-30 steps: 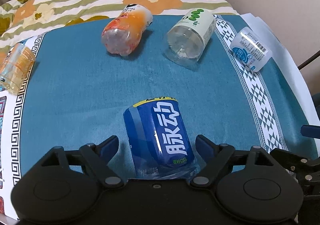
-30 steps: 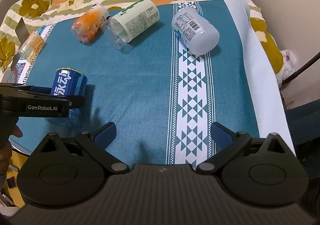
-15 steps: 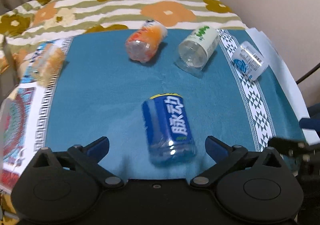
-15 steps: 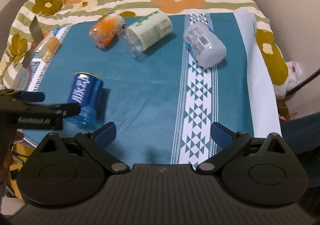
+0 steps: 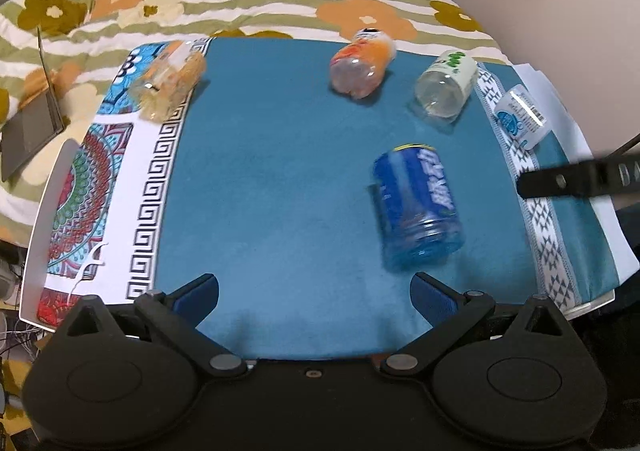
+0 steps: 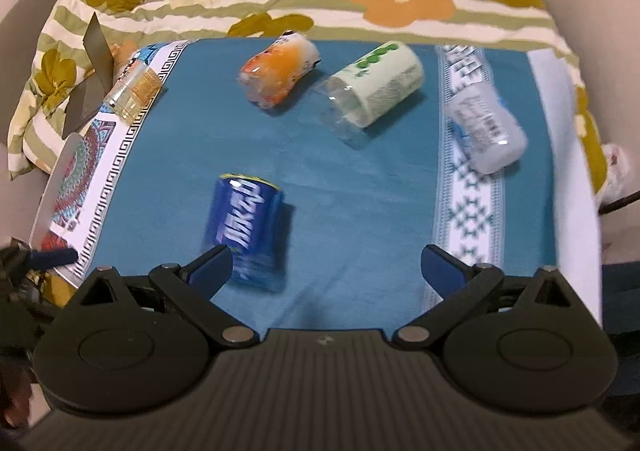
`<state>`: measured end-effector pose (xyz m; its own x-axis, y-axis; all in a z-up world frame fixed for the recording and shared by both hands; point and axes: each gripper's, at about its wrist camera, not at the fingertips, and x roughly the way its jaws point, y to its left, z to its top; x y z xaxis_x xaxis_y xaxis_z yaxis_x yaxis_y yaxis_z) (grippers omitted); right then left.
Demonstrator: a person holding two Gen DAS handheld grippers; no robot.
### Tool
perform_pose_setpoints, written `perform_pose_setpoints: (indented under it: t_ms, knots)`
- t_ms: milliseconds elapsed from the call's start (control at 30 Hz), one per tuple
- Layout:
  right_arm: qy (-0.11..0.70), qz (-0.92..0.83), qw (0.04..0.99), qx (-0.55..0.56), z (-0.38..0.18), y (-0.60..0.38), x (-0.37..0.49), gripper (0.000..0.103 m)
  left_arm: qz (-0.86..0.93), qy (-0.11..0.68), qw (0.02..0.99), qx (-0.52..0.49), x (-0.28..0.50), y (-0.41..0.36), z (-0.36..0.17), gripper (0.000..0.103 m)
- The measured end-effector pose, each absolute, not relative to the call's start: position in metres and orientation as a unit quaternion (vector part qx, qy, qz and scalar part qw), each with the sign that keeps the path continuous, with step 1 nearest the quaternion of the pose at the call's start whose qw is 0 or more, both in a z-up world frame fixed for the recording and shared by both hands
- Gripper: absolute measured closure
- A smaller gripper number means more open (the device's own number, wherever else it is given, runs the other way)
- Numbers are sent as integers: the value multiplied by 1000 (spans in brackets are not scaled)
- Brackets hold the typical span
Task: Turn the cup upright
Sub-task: 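Reach the right tool to the blue cup and close on its side, then lift the blue cup with the right tool and rotate it rim-up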
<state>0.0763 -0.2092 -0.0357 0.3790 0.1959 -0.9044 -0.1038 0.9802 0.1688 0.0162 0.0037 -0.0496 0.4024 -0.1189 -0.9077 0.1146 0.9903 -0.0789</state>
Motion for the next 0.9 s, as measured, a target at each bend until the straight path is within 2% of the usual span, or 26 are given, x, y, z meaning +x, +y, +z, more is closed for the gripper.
perform_pose_setpoints:
  t_ms: [433,600,767,833,900]
  knots:
    - [618,96,779,46,-79,-146,150,0,-90,567,818,-29,24,76,-78,0]
    - [644,96,756,64,-94,-143,166,12,-91,575,812,-38,26,89,-84,0]
    - [661,91,741,75,-104,-143,172,17,-86,579,809,-57,28,96,-86,0]
    - [665,93,737,78,-107,-142,173,24,-86,580,808,-60,29,96,-86,0]
    - [666,93,736,79,-107,-142,173,24,-86,580,808,-62,31,97,-85,0]
